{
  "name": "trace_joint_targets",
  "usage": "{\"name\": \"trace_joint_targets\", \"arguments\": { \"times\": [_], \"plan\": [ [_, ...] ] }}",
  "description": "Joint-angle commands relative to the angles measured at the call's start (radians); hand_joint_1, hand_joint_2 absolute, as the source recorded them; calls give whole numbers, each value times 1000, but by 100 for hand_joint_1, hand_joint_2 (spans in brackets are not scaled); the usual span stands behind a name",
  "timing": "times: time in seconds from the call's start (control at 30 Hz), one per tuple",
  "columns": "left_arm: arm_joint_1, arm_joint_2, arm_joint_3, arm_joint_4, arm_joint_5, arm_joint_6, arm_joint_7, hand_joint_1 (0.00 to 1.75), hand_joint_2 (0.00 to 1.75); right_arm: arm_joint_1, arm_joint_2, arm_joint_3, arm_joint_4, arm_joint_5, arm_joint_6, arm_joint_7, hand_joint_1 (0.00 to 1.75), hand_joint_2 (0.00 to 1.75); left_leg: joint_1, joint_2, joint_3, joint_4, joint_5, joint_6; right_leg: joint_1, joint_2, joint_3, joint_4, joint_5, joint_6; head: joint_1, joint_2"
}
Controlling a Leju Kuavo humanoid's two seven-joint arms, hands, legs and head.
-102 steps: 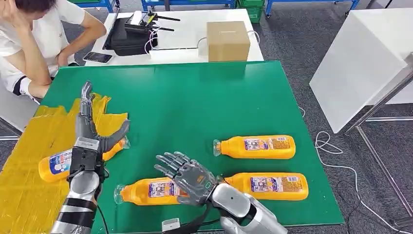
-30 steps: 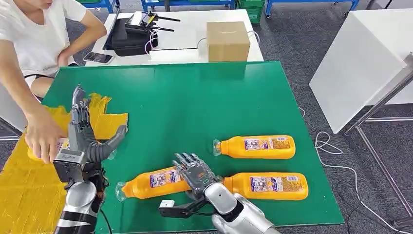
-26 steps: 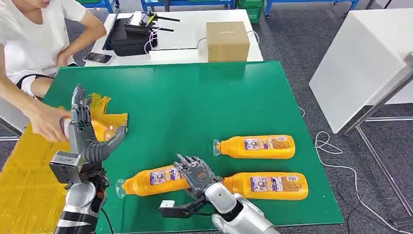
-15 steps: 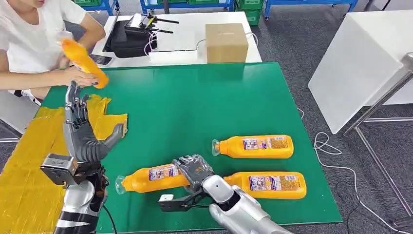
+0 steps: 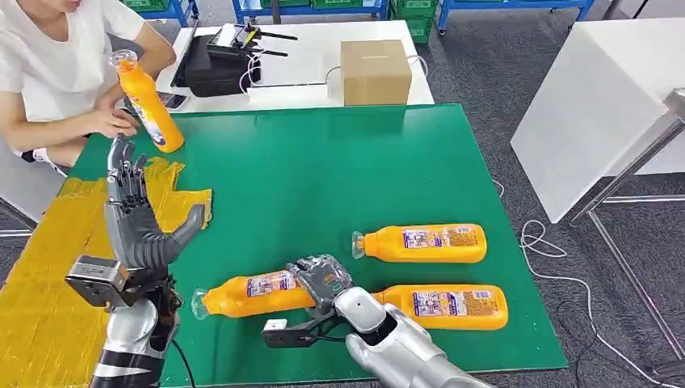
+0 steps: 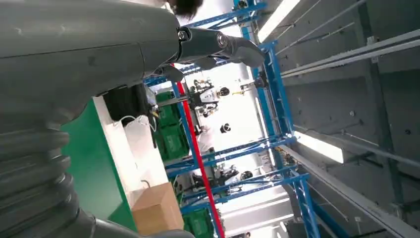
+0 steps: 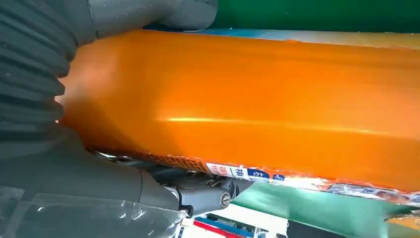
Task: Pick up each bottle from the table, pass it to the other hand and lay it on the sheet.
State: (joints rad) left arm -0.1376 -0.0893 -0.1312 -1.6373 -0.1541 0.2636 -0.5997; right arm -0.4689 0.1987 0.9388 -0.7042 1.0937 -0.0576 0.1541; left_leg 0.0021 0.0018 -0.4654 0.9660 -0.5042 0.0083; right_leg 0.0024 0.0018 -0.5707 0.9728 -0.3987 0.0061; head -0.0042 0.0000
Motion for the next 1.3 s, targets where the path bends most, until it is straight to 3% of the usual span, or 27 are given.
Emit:
{"name": "trace_joint_targets", "arguments": {
  "times": [0.03,0.17,0.47,0.57,0.73,0.97,1.23,1.3],
  "plan": [
    [-20,-3,-11,17,10,3,-2,0,175,20,-33,-2,83,-5,-2,5,175,175,2,-4,-2,-2,1,0,2,-4,0,-4,1,2,0,0],
    [-8,-7,-12,-13,9,9,-7,0,175,44,-33,-77,11,-10,-190,55,175,175,2,-4,-2,-1,1,0,2,-4,0,-3,1,2,0,0],
    [23,-13,-14,-57,5,8,-3,0,175,139,-59,-265,-176,-6,-335,15,175,175,0,-3,-6,0,0,0,0,-2,-4,-1,0,1,0,0],
    [35,-16,-32,-79,22,-10,2,0,175,200,-48,-364,-254,-41,-449,-56,175,175,1,-4,-7,0,-1,0,1,-3,-5,-1,-1,1,0,0],
    [71,-12,-72,-149,69,-68,-10,0,175,259,-5,-501,-311,-275,-544,-250,175,175,1,-3,-11,0,-1,0,0,-2,-10,0,-1,1,0,0],
    [79,-12,-80,-164,69,-68,-11,0,175,262,-7,-512,-317,-289,-545,-260,175,175,1,-2,-12,0,-1,0,0,-2,-10,-1,0,2,0,0],
    [97,0,-107,-185,96,-82,-14,0,175,318,27,-635,-438,-530,-600,-441,175,175,1,-3,-12,0,-1,0,0,-2,-11,-1,-1,2,0,0],
    [97,12,-110,-174,246,-212,22,0,175,335,39,-666,-470,-605,-614,-491,175,175,1,-3,-12,0,-1,0,0,-2,-11,0,-1,1,0,0]
  ]
}}
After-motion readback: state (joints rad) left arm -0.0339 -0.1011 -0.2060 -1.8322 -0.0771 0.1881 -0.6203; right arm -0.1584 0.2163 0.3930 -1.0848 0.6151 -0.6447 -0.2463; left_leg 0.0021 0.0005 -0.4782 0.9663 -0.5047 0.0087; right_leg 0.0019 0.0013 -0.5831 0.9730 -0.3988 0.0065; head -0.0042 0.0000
